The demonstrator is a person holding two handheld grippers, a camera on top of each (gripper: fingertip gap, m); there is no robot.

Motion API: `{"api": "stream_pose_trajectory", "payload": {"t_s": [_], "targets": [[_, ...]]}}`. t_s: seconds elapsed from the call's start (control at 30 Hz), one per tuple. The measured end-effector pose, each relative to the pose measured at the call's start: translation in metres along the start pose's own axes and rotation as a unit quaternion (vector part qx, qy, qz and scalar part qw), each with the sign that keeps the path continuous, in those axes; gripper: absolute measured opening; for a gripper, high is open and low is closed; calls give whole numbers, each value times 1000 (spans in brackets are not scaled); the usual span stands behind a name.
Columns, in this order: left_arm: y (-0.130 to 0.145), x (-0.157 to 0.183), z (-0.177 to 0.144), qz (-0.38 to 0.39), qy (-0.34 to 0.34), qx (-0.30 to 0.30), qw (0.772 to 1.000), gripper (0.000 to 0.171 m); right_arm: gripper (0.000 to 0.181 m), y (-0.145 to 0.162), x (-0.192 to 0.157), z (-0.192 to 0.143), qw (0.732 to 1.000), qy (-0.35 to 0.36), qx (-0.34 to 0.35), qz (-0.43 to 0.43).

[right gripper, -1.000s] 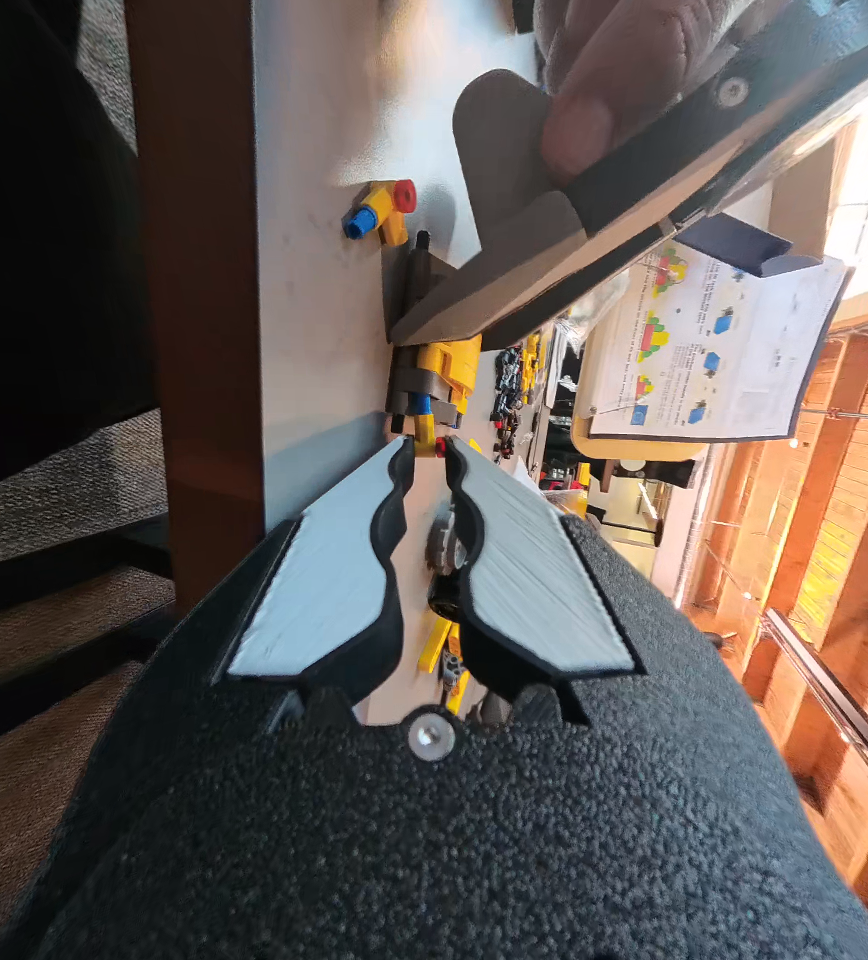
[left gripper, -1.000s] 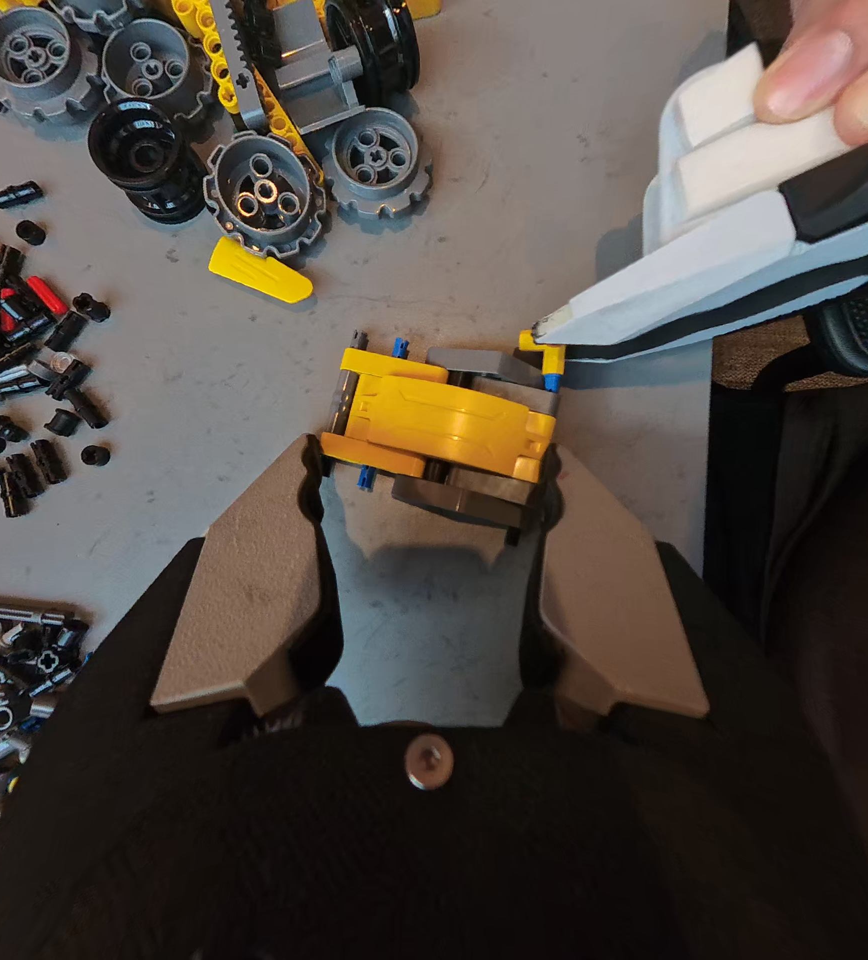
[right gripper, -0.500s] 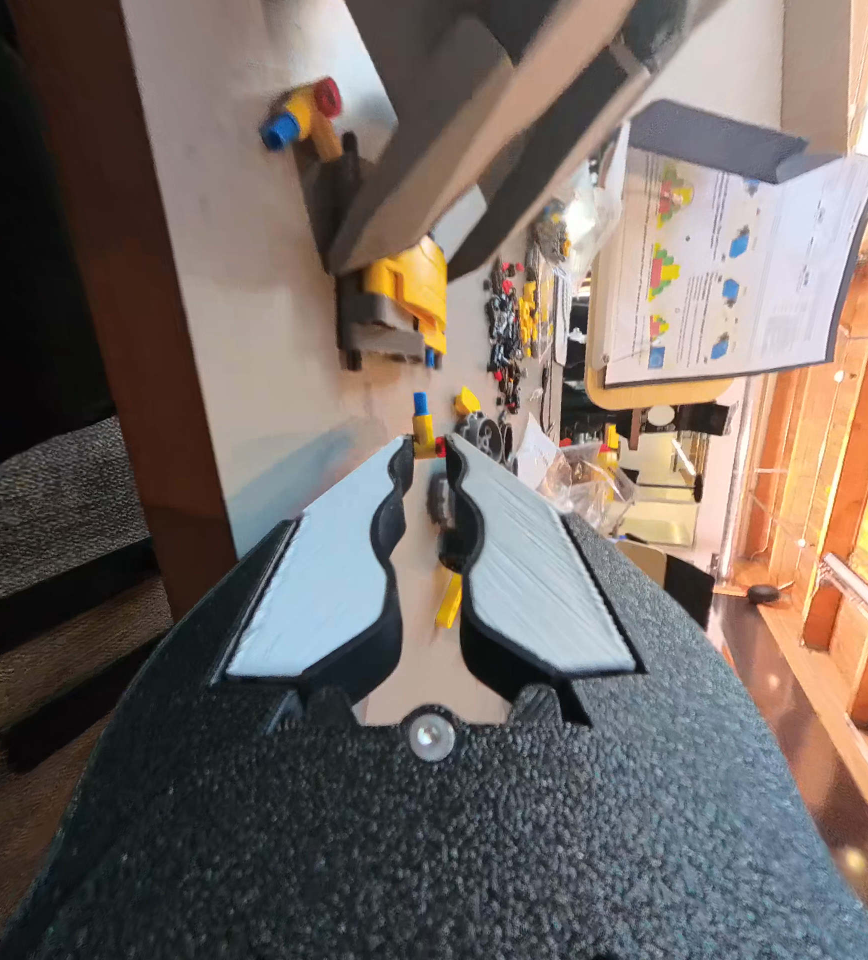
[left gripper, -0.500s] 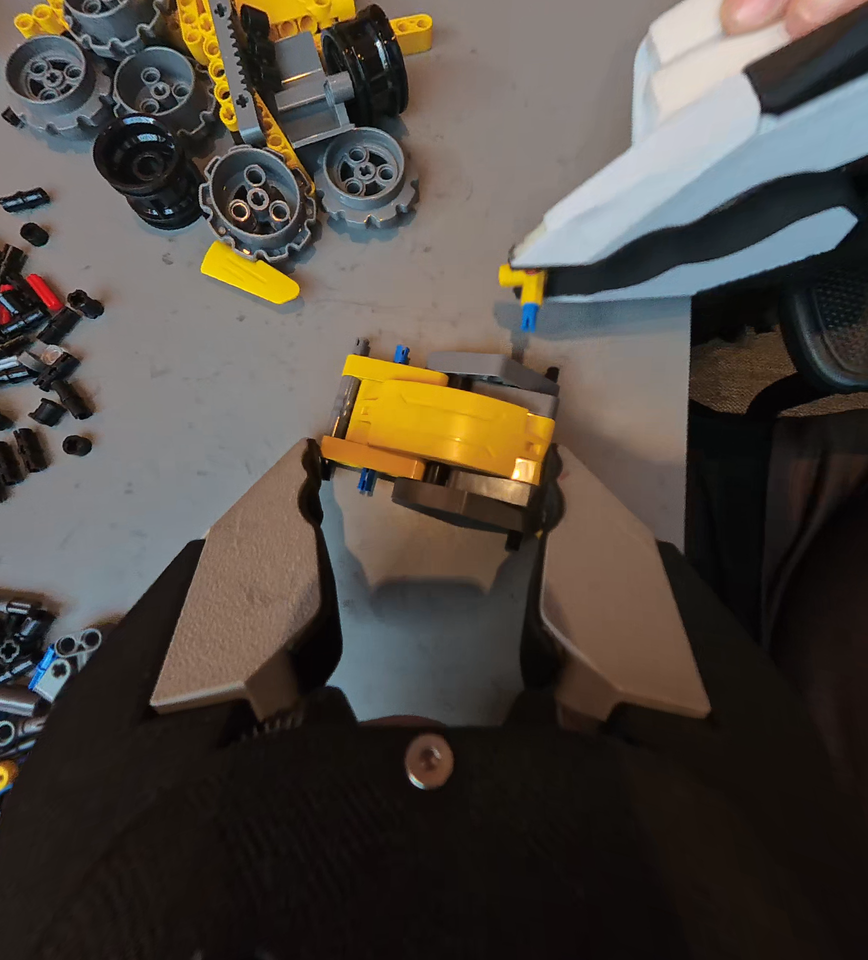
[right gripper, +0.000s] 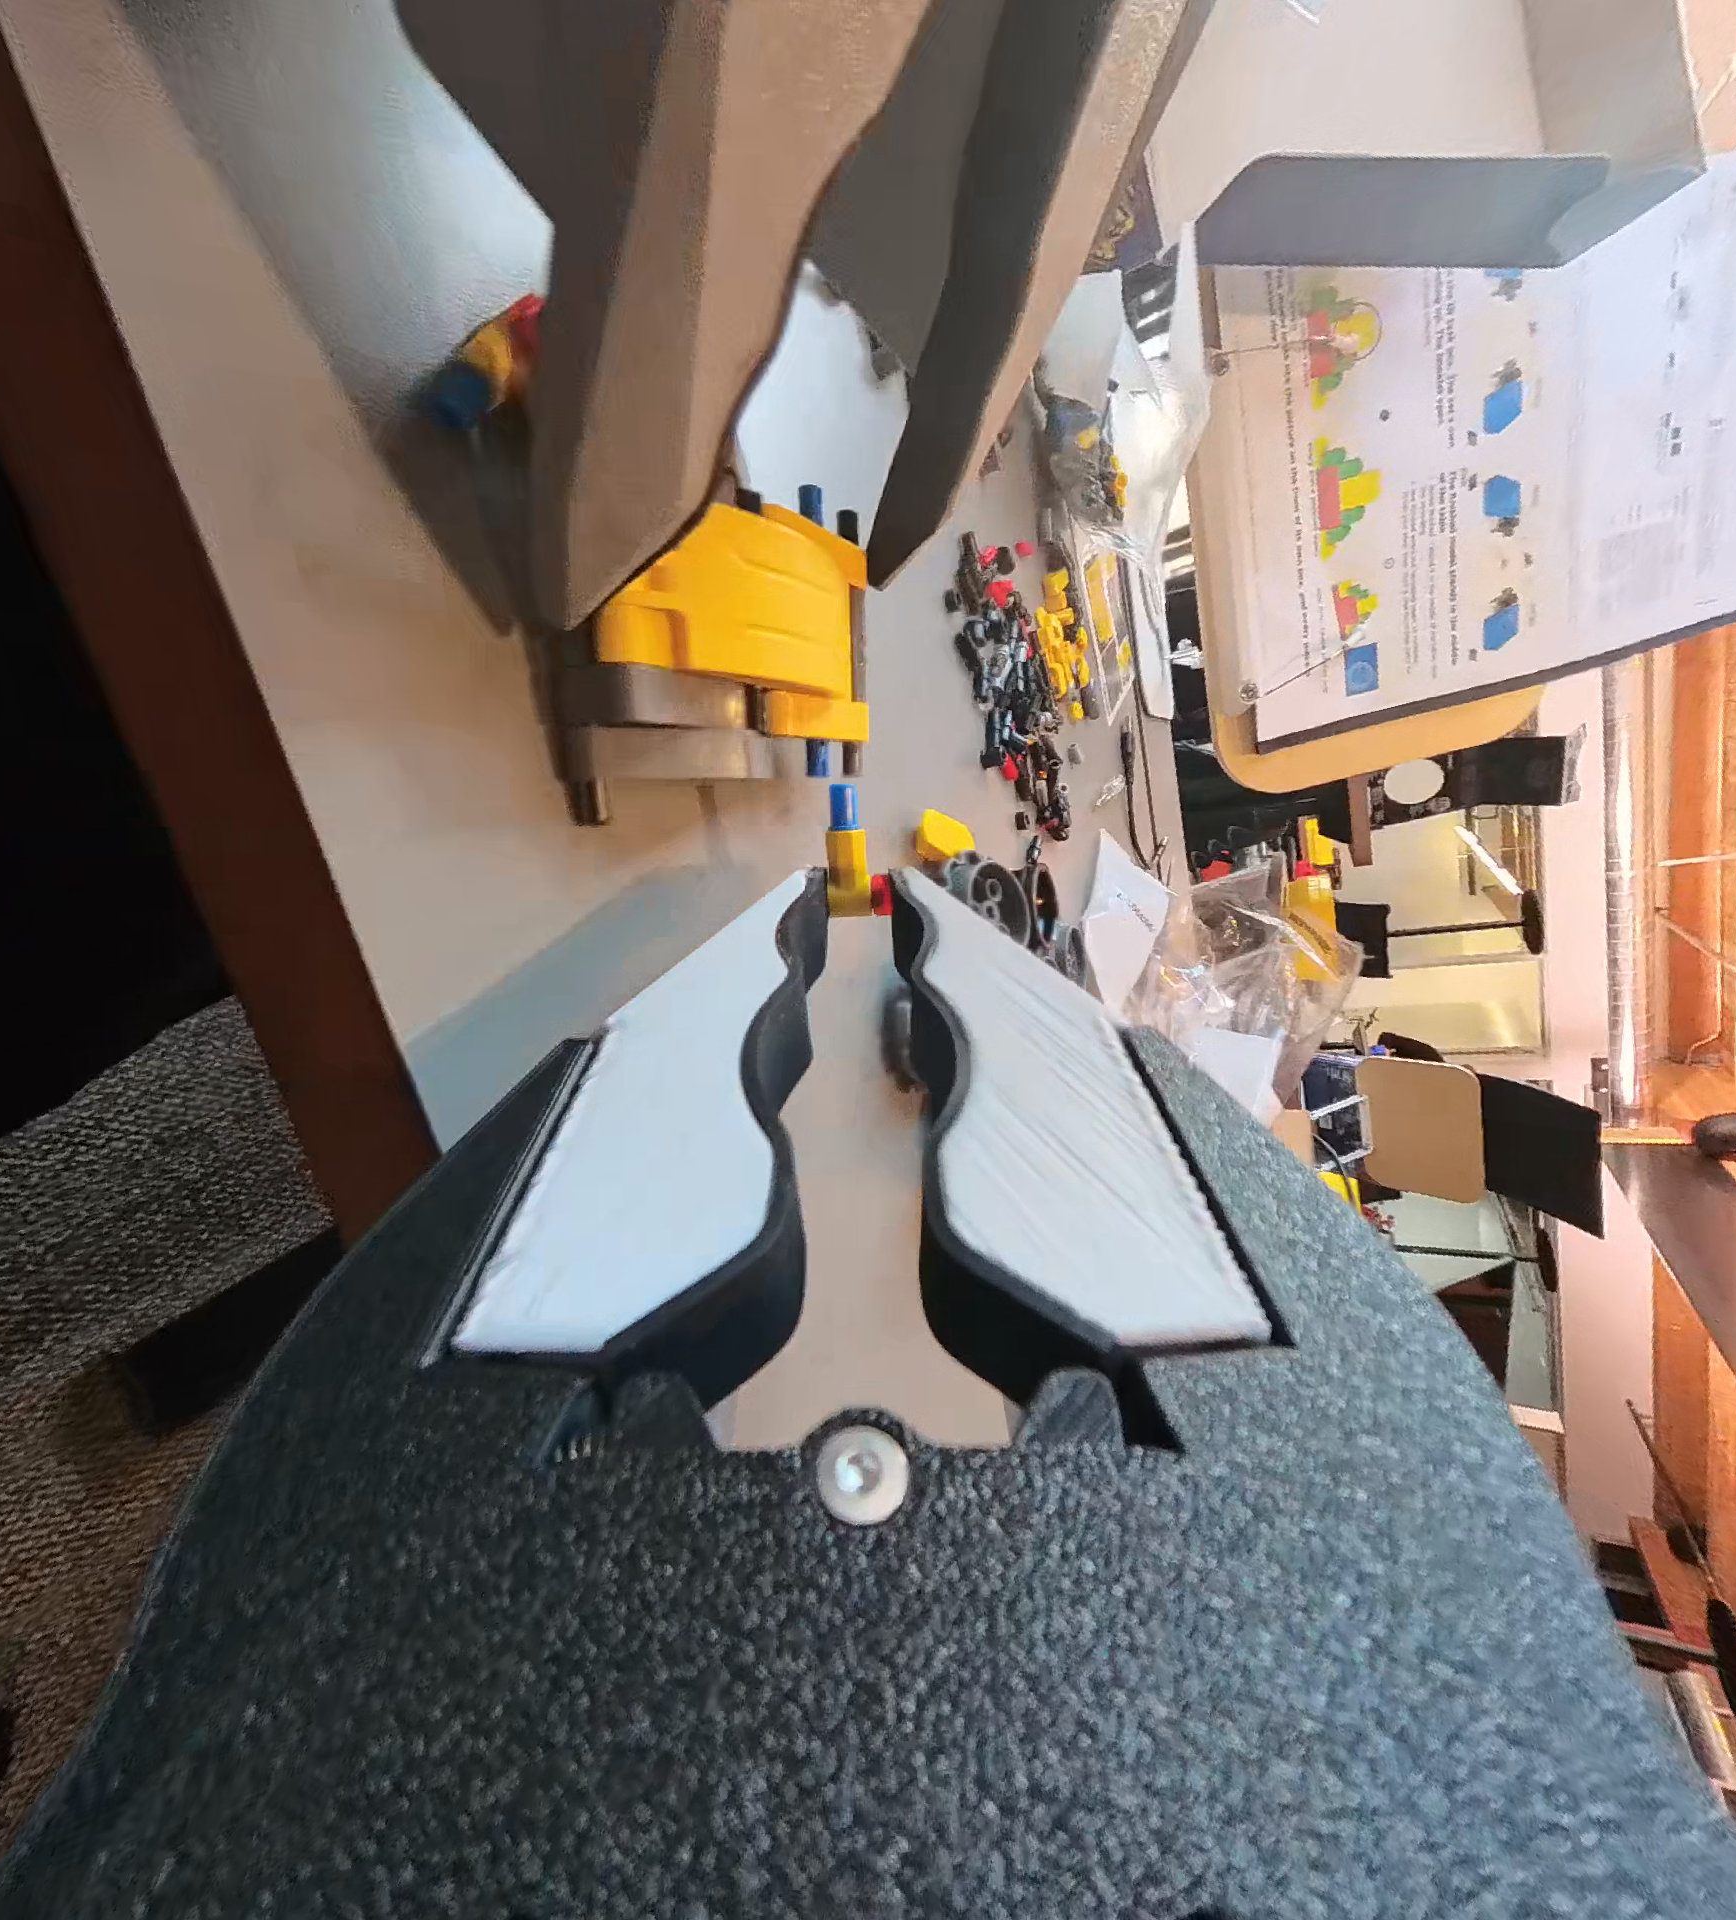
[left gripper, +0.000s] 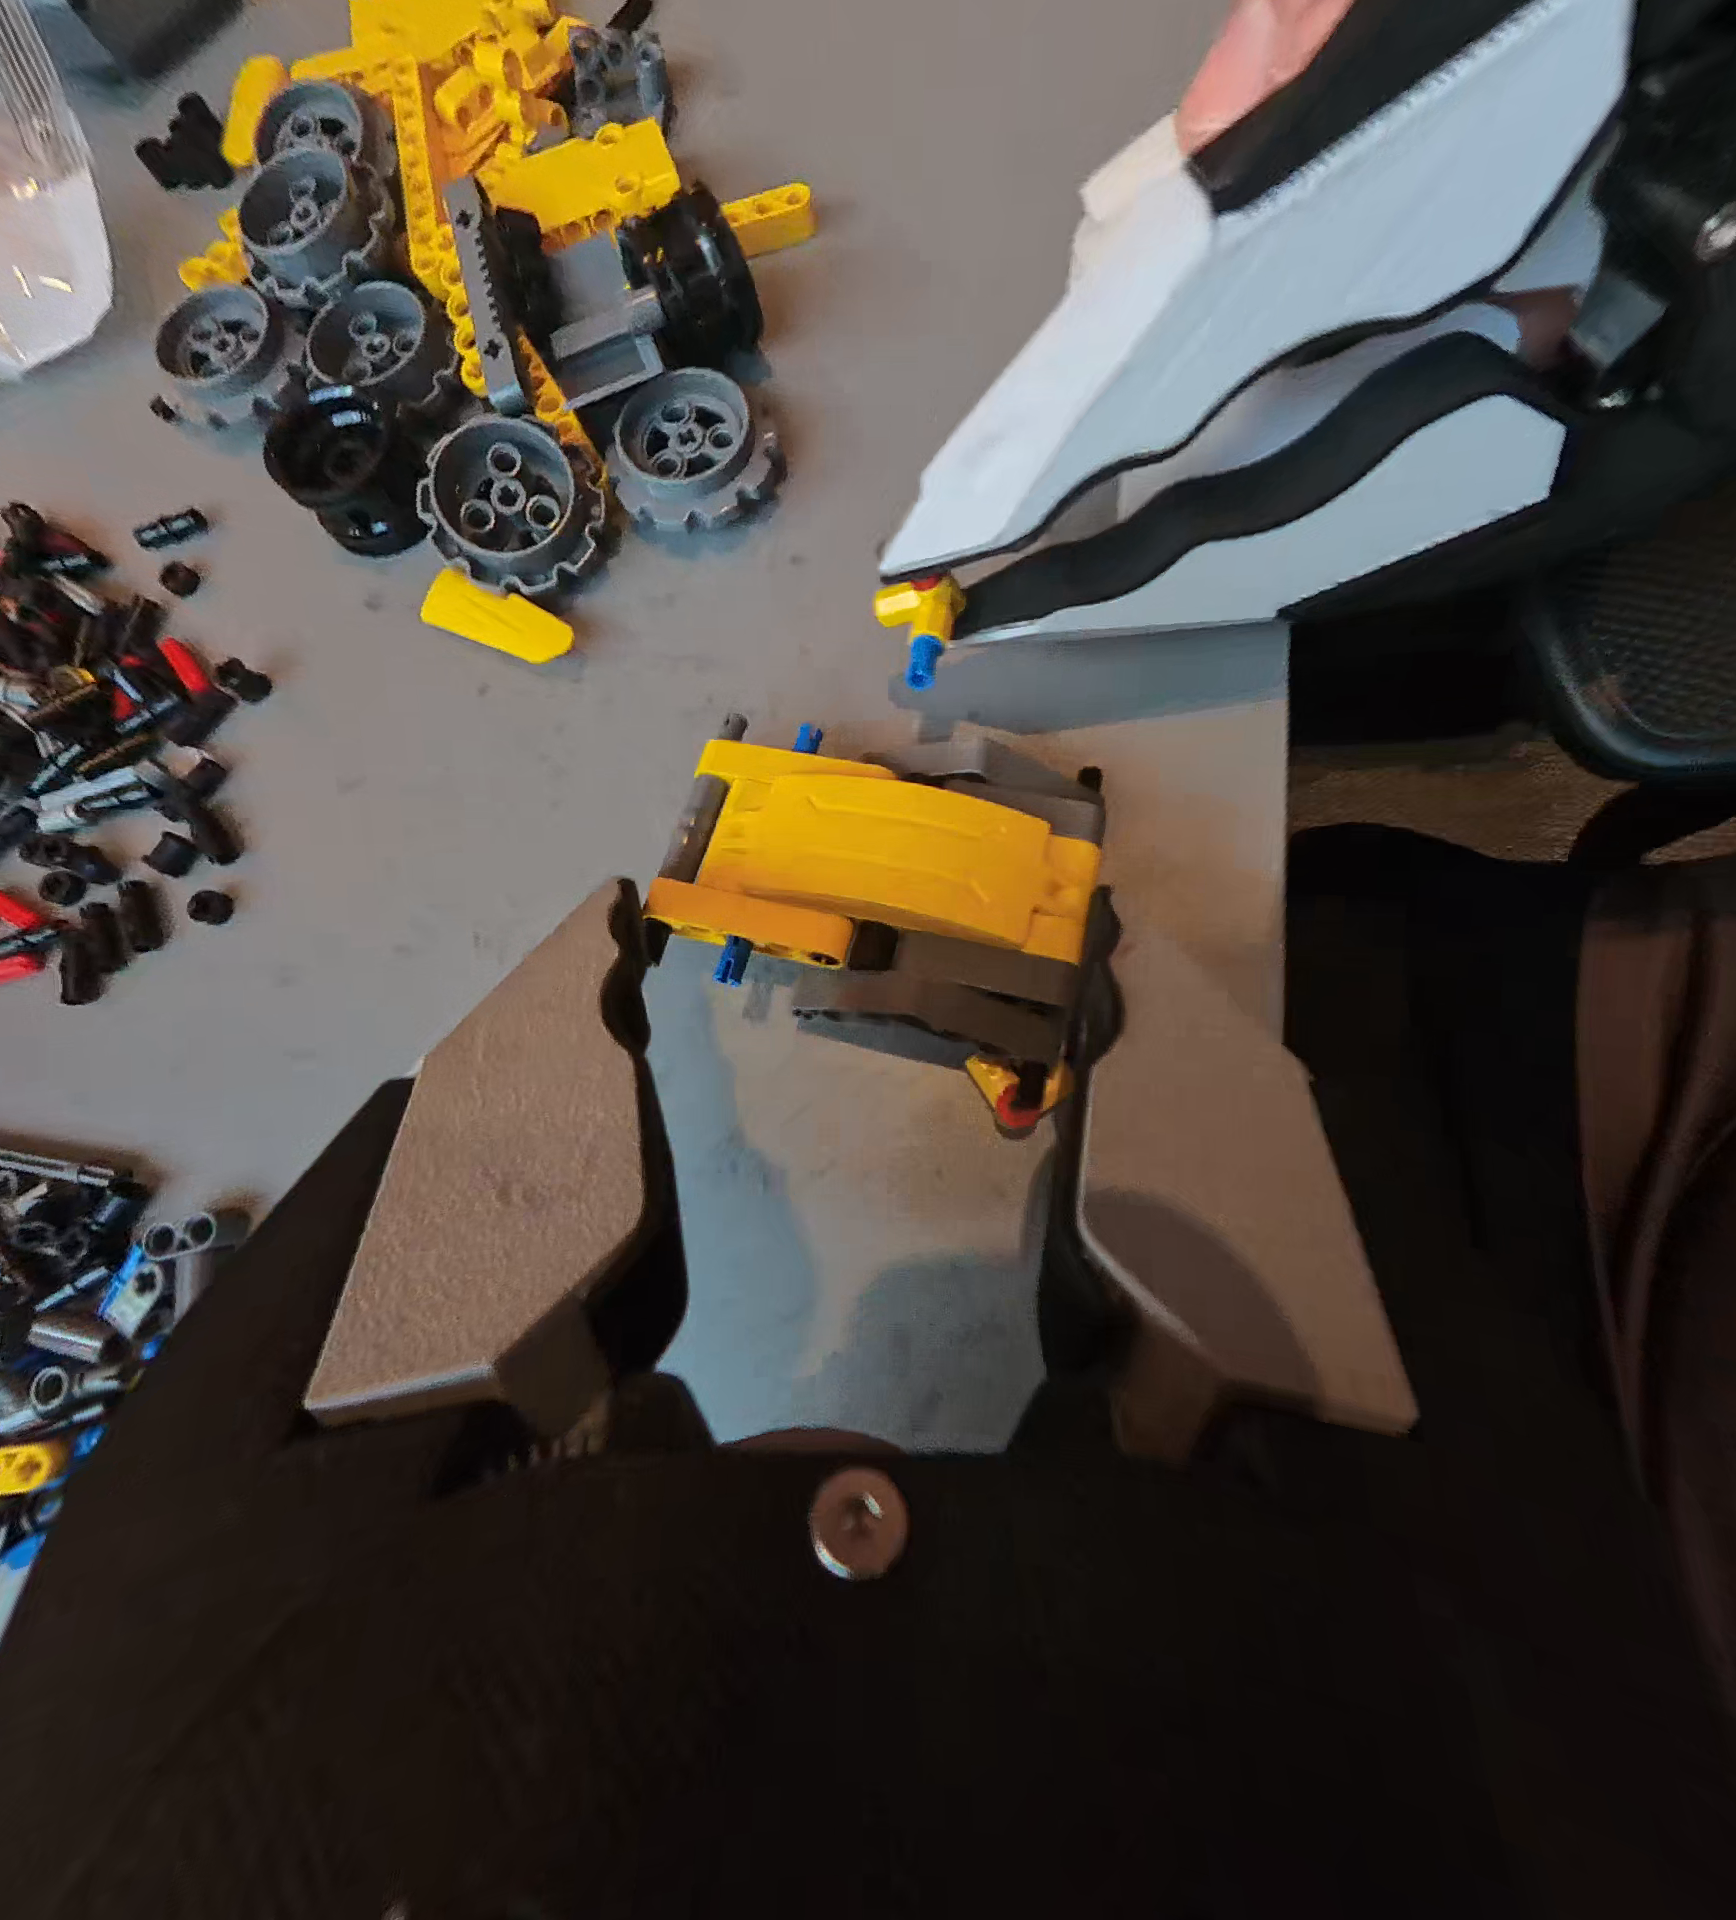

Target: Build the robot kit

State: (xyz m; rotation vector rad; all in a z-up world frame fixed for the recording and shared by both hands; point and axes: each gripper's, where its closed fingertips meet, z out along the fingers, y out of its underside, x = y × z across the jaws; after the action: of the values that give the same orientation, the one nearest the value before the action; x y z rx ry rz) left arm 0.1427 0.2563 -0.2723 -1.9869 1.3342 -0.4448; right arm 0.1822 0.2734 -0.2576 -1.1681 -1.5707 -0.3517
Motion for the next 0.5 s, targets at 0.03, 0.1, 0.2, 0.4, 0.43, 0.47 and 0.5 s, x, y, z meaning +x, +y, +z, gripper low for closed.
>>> {"api": "stream_pose_trajectory", "payload": {"t_s": [0.03, 0.1, 0.2, 0.4, 0.43, 0.47, 0.5], "targets": [[2, -3, 0, -4, 7, -1, 1000, 82, 11, 1, -2, 0, 1000, -4, -3, 2], [3, -9, 1, -7, 19, 1, 1000, 82, 11, 6, -6, 2, 1000, -10, -15, 3], [2, -14, 3, -18, 53, 8, 998, 79, 11, 14, -6, 4, 999, -12, -28, 8], [0, -30, -12, -32, 46, 22, 998, 79, 11, 22, 2, 4, 999, 2, -37, 26], [0, -32, -20, -38, 40, 27, 998, 76, 11, 22, 3, 3, 999, 4, -38, 30], [1, -33, -27, -48, 33, 29, 998, 76, 11, 23, 5, 2, 999, 7, -36, 33], [0, -32, -35, -59, 26, 31, 997, 76, 11, 22, 6, 1, 999, 9, -34, 38]]}}
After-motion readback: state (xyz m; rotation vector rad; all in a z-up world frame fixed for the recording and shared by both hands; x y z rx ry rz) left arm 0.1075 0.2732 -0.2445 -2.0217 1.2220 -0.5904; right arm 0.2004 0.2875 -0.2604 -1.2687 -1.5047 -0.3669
